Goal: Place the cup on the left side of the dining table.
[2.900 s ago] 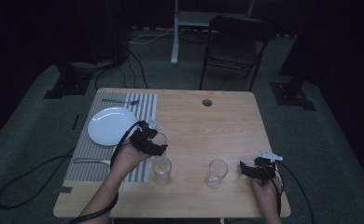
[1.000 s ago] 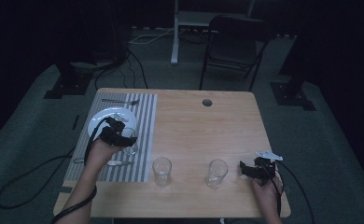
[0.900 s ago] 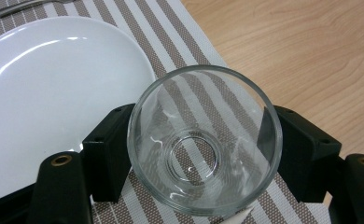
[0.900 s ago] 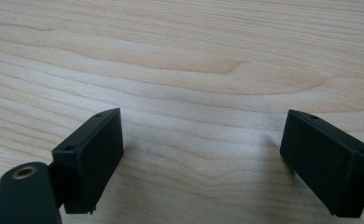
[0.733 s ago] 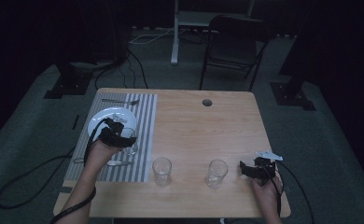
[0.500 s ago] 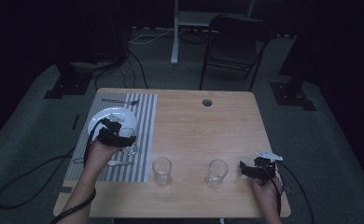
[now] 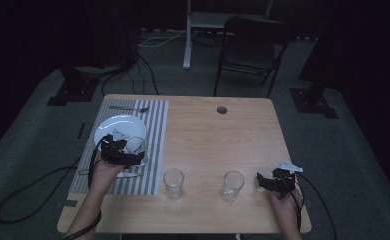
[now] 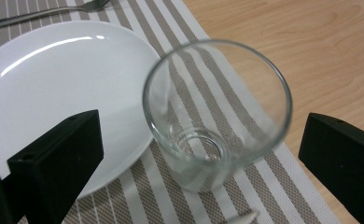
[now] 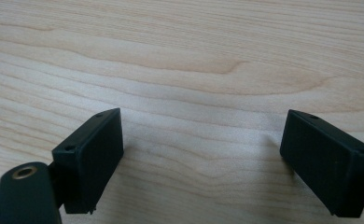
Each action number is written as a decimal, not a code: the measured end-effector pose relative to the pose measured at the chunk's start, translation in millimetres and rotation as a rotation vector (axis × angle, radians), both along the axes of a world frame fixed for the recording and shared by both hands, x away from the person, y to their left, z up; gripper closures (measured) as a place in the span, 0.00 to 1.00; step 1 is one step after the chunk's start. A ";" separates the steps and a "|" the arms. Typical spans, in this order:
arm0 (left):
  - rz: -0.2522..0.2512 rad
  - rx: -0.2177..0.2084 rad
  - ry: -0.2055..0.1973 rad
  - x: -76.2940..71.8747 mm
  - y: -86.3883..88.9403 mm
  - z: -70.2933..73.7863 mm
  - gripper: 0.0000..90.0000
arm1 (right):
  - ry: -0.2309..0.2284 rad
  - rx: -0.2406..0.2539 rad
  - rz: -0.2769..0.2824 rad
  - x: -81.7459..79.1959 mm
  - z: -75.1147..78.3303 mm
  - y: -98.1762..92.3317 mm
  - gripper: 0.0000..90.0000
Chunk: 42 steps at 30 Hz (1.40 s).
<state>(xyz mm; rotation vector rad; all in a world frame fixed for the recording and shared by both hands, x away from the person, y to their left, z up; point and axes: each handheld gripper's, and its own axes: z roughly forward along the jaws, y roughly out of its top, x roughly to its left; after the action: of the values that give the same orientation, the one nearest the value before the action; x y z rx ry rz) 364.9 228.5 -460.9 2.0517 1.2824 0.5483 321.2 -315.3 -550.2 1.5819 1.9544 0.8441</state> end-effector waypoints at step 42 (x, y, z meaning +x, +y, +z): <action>0.196 -0.047 -0.039 -91.3 47.8 -49.2 0.00 | 0.001 0.001 -0.001 0.0 0.1 0.1 0.14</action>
<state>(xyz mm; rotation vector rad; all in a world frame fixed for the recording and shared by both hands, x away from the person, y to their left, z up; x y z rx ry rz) 273.5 276.3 -510.1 1.8800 1.4682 0.6369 321.3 -315.2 -550.1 1.5835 1.9539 0.8444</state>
